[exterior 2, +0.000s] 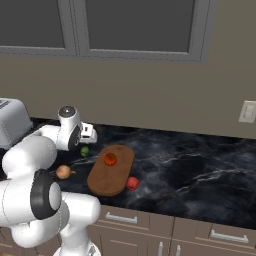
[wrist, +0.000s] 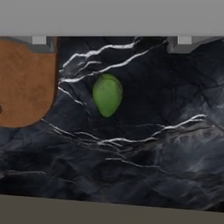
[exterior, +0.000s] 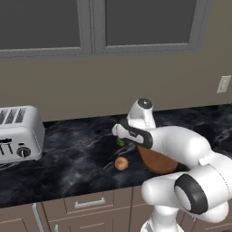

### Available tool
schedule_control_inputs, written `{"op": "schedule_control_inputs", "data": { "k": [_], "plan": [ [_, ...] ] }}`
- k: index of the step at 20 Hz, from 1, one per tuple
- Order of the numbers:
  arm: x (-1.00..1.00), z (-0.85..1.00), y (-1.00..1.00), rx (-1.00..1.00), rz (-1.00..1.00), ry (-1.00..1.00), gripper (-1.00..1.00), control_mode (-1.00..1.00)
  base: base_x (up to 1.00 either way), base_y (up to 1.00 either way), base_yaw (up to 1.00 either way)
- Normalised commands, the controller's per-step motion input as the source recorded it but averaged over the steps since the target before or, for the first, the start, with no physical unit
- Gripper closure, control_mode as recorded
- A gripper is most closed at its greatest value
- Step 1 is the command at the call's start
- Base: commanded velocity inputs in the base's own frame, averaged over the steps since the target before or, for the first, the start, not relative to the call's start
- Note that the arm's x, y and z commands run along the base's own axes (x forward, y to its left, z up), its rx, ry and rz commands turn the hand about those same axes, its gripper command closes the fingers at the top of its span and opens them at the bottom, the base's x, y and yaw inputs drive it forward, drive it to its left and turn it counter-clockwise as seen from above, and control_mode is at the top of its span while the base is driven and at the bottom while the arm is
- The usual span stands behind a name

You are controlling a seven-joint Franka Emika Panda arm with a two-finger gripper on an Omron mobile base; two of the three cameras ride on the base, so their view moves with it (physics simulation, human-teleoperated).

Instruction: Place the avocado, onion, tomato, and bell pepper on the cutting board.

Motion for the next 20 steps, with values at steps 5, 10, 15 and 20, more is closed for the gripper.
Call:
{"op": "schedule_control_inputs", "data": {
  "k": [5, 10, 15, 20],
  "plan": [
    [0.23, -0.24, 0.02, 0.00, 0.00, 0.04, -1.00, -1.00, 0.00, 0.00, 0.00],
    [0.20, -0.21, 0.08, 0.00, 0.00, 0.08, -1.00, -1.00, 0.00, 0.00, 0.00],
    [0.18, -0.24, 0.06, 0.00, 0.00, 0.08, -1.00, -1.00, 0.00, 0.00, 0.00],
    [0.17, -0.21, 0.01, 0.00, 0.00, 0.06, -1.00, -1.00, 0.00, 0.00, 0.00]
  ]
}}
